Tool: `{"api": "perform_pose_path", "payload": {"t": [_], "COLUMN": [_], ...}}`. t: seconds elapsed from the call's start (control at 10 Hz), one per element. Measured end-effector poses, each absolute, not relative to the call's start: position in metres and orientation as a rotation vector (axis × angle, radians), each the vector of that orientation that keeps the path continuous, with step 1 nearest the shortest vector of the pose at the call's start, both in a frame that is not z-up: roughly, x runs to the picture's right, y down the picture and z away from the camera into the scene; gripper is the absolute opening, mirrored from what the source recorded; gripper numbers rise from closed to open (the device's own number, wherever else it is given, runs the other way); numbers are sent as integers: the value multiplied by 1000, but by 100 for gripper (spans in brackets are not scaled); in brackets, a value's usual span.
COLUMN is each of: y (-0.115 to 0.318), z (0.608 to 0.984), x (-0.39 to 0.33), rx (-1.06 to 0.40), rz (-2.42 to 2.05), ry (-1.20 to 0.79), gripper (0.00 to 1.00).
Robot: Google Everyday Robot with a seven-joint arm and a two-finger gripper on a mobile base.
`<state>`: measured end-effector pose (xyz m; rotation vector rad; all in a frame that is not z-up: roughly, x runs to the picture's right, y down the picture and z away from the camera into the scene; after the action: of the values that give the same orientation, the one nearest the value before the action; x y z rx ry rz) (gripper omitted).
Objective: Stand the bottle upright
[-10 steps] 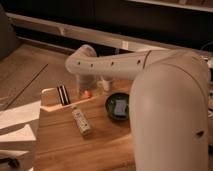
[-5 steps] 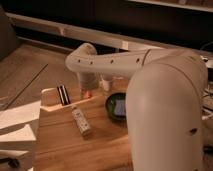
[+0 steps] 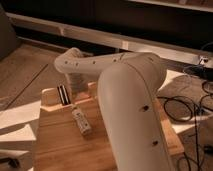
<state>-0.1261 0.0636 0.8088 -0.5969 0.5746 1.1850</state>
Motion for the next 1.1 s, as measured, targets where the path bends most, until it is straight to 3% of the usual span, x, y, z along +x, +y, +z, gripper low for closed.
{"api": "perform_pose_path", "payload": {"t": [0.4, 1.1], "y": [100, 86], "z": [837, 849], "x": [-136, -155], "rx": [-693, -660], "rz": [1145, 1107], "ry": [643, 543], "gripper": [65, 65]}}
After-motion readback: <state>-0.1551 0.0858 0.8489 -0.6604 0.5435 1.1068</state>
